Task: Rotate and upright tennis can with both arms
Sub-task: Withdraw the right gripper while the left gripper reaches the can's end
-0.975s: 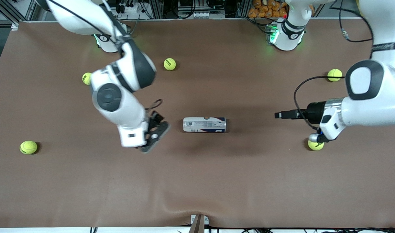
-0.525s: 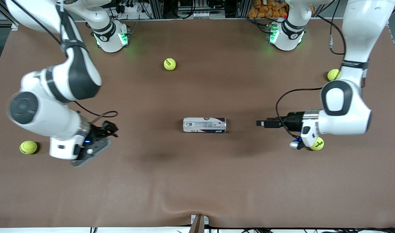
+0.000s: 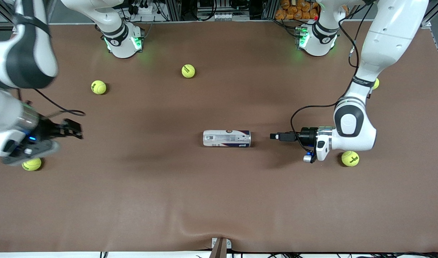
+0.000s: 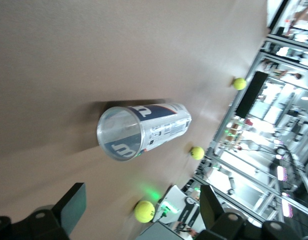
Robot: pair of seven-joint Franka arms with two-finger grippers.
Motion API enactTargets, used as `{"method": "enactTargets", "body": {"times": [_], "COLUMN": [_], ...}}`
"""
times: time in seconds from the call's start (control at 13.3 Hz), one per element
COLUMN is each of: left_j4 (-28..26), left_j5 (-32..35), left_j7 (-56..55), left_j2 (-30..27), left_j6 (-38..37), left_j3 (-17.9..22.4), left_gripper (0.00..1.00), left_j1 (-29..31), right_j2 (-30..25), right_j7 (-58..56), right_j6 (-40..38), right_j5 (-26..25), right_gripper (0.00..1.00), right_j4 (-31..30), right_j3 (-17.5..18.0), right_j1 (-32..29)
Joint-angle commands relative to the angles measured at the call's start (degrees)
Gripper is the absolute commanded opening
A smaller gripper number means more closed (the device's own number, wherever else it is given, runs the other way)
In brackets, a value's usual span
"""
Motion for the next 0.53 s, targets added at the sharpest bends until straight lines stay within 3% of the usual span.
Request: {"method": "enactTargets", "body": {"times": [0.0, 0.45], "left_j4": [-0.7, -0.5], "left_j5": [-6.0, -17.5], "left_j7": [5.8, 12.0], "left_j2": [2.3, 5.9], "left_j6": [0.8, 4.6], "left_j3": [-0.2, -0.2], "left_gripper": [1.00, 1.00], "left_j1": [-0.7, -5.4], "right_j2": [-4.4, -9.4], "right_j7": [1.1, 7.7], "right_j6": [-2.7, -9.2], "right_j5": [1.1, 1.0], "right_gripper": [1.00, 1.00], "right_j4": [-3.2, -3.1], "right_j3": [-1.7, -0.1], "right_j1": [-1.9, -8.3]}}
